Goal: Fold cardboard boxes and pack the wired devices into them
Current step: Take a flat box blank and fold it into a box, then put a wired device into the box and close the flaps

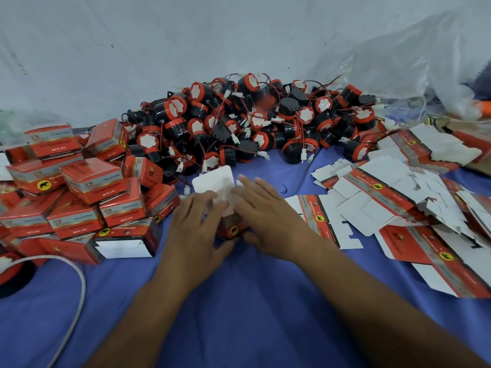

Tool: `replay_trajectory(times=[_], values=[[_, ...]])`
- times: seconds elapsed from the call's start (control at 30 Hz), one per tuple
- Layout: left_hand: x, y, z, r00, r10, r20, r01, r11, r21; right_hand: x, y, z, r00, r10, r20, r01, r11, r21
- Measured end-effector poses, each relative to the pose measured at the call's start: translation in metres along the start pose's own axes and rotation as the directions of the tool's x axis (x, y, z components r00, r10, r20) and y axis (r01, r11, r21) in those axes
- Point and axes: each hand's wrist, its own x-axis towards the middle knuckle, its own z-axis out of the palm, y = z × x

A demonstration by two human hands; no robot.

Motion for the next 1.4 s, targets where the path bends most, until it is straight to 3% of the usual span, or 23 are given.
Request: replay_trajectory(times=[0.13,0.23,0.33,0.43,0.53,0.67,0.77,0.8,0.9,1.0,1.1,1.23,1.33,1.4], values=[[0.001,0.0,-0.001,0.981,-0.191,-0.031,0.189,0.98,-0.057,0.004,0.001,0.005,0.965,0.259,0.034,-0.255,0.964,-0.075],[-0.002,0.003,0.002,0.965,-0.254,0.056,0.26,0.93,-0.258,0.006,-0.002,0.008,0.949,0.31,0.065,-0.31,0.951,-0.016],[-0.001,-0.001,0.005,0.908,-0.396,0.136,0.407,0.757,-0.511,0.0,0.0,0.009,0.954,0.295,0.046,-0.298,0.95,0.096],[-0.002,-0.006,0.006,0.856,-0.446,0.262,0.506,0.62,-0.6,-0.005,0.003,0.009,0.943,0.332,-0.014,-0.319,0.918,0.237],[-0.003,-0.006,0.007,0.853,-0.427,0.301,0.52,0.634,-0.573,0.011,0.032,0.016,0.881,0.471,0.041,-0.447,0.802,0.396],[-0.002,-0.004,0.008,0.875,-0.406,0.263,0.481,0.669,-0.567,0.042,0.115,0.032,0.708,0.682,-0.183,-0.566,0.703,0.43],[-0.003,-0.005,0.01,0.877,-0.414,0.246,0.478,0.684,-0.551,0.056,0.162,0.039,0.672,0.739,-0.049,-0.654,0.623,0.43],[-0.003,-0.006,0.011,0.88,-0.412,0.236,0.471,0.689,-0.551,0.059,0.167,0.039,0.682,0.73,-0.032,-0.64,0.618,0.456],[-0.003,-0.007,0.012,0.891,-0.393,0.226,0.449,0.694,-0.563,0.061,0.17,0.039,0.642,0.738,-0.209,-0.582,0.646,0.494],[-0.002,-0.008,0.013,0.891,-0.39,0.232,0.449,0.683,-0.577,0.055,0.156,0.034,0.599,0.789,-0.139,-0.629,0.571,0.527],[-0.003,-0.009,0.014,0.897,-0.383,0.218,0.434,0.675,-0.596,0.043,0.122,0.02,0.65,0.76,-0.019,-0.579,0.512,0.635],[-0.004,-0.009,0.014,0.9,-0.383,0.207,0.428,0.692,-0.581,0.014,0.072,-0.023,0.746,0.654,-0.125,-0.367,0.561,0.742],[-0.004,-0.006,0.011,0.899,-0.383,0.215,0.433,0.69,-0.58,-0.007,0.05,-0.05,0.719,0.671,-0.179,-0.152,0.403,0.903],[-0.004,-0.005,0.01,0.898,-0.385,0.212,0.432,0.687,-0.584,-0.017,0.045,-0.055,0.714,0.685,-0.144,-0.003,0.208,0.978]])
